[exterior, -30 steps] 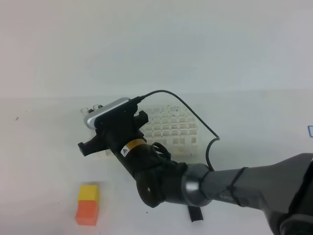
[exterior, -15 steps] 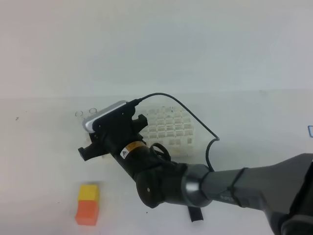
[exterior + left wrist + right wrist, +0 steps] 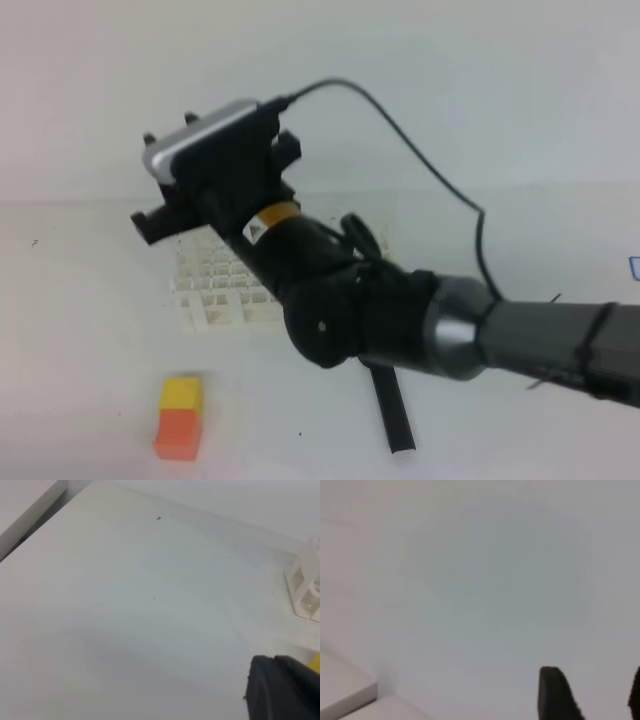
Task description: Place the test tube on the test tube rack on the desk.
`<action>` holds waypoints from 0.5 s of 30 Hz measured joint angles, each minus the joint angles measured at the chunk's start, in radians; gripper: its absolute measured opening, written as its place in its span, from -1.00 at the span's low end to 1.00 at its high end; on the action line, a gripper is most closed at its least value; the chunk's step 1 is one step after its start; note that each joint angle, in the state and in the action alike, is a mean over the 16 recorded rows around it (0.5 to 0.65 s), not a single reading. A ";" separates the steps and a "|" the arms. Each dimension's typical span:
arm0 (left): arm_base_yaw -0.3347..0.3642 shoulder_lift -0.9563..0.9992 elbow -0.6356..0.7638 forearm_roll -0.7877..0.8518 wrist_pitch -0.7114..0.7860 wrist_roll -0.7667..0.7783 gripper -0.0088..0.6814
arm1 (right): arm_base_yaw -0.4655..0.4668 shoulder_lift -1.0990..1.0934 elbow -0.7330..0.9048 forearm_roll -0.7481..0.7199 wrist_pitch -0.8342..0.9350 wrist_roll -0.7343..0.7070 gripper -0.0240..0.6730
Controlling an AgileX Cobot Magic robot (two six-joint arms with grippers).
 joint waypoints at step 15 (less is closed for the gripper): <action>0.000 0.001 0.004 0.000 0.001 0.000 -0.98 | 0.001 -0.405 0.000 -0.335 0.302 -0.159 -0.91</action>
